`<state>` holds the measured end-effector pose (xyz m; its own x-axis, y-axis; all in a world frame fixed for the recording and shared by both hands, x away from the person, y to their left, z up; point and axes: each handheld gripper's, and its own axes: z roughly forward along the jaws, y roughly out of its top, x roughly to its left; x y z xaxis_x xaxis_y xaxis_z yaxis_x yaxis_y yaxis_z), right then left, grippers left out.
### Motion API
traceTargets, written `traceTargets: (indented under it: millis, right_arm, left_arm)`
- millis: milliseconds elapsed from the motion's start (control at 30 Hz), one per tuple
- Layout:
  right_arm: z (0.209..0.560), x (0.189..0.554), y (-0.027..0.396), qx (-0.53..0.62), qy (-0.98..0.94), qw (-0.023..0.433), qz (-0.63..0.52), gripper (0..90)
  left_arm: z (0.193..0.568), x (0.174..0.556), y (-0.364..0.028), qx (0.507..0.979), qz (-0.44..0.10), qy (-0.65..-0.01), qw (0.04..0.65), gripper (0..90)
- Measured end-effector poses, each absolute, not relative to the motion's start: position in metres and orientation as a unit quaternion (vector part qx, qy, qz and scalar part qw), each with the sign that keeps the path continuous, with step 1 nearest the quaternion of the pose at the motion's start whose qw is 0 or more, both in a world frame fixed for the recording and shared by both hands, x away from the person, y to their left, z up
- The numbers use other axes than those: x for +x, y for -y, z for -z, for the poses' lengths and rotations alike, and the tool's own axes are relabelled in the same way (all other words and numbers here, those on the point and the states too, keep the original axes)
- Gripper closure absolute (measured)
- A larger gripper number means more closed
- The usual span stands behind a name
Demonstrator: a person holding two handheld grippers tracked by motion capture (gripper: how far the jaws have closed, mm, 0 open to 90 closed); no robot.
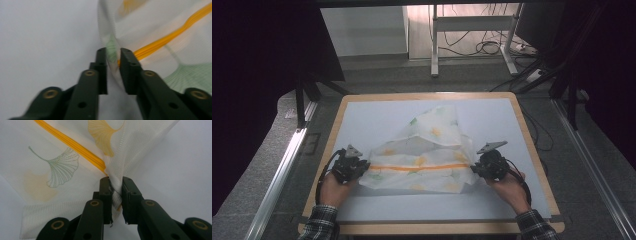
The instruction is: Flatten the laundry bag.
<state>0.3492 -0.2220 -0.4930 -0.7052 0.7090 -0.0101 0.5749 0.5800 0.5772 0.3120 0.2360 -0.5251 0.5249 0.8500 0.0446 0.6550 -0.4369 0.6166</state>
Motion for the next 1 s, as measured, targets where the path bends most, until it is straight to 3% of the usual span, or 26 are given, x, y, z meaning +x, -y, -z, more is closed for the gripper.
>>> traceTargets:
  millis: [33,100,133,167,333,400,433,467,500,567,667,767,1000]
  right_arm:
    - [0.495,0.348,0.224,0.367,-0.881,0.119,-0.275,74.6]
    - [0.502,0.345,0.231,0.37,-0.88,0.124,-0.27,60.0]
    - [0.502,0.345,0.231,0.37,-0.88,0.124,-0.27,60.0]
    - [0.499,0.346,0.234,0.372,-0.872,0.127,-0.29,51.8]
    - [0.491,0.346,0.236,0.367,-0.862,0.139,-0.321,45.6]
    - [0.492,0.347,0.235,0.361,-0.863,0.145,-0.324,48.6]
    - [0.493,0.347,0.234,0.361,-0.863,0.145,-0.323,58.0]
    - [0.493,0.347,0.234,0.361,-0.863,0.145,-0.323,58.0]
    - [0.493,0.348,0.233,0.358,-0.866,0.142,-0.317,64.2]
    - [0.494,0.349,0.231,0.356,-0.869,0.142,-0.313,65.8]
    - [0.495,0.348,0.231,0.352,-0.87,0.145,-0.311,64.2]
    - [0.495,0.347,0.235,0.352,-0.869,0.151,-0.313,55.9]
    - [0.495,0.348,0.239,0.355,-0.867,0.148,-0.317,50.4]
  left_arm:
    - [0.529,0.311,-0.236,0.831,-0.183,-0.453,0.266,69.5]
    - [0.528,0.311,-0.241,0.824,-0.178,-0.457,0.285,50.1]
    - [0.528,0.311,-0.241,0.824,-0.178,-0.457,0.285,46.4]
    - [0.525,0.311,-0.246,0.815,-0.165,-0.458,0.314,40.7]
    - [0.52,0.311,-0.255,0.806,-0.159,-0.458,0.339,29.2]
    - [0.514,0.311,-0.255,0.804,-0.168,-0.45,0.351,28.0]
    - [0.509,0.311,-0.252,0.803,-0.169,-0.44,0.365,28.2]
    - [0.509,0.311,-0.252,0.803,-0.169,-0.44,0.365,28.7]
    - [0.501,0.314,-0.242,0.808,-0.174,-0.418,0.377,30.5]
    - [0.497,0.319,-0.231,0.816,-0.177,-0.399,0.379,35.4]
    - [0.493,0.327,-0.214,0.826,-0.18,-0.38,0.375,39.9]
    - [0.489,0.341,-0.187,0.84,-0.173,-0.353,0.374,44.1]
    - [0.491,0.362,-0.141,0.862,-0.169,-0.315,0.359,40.8]
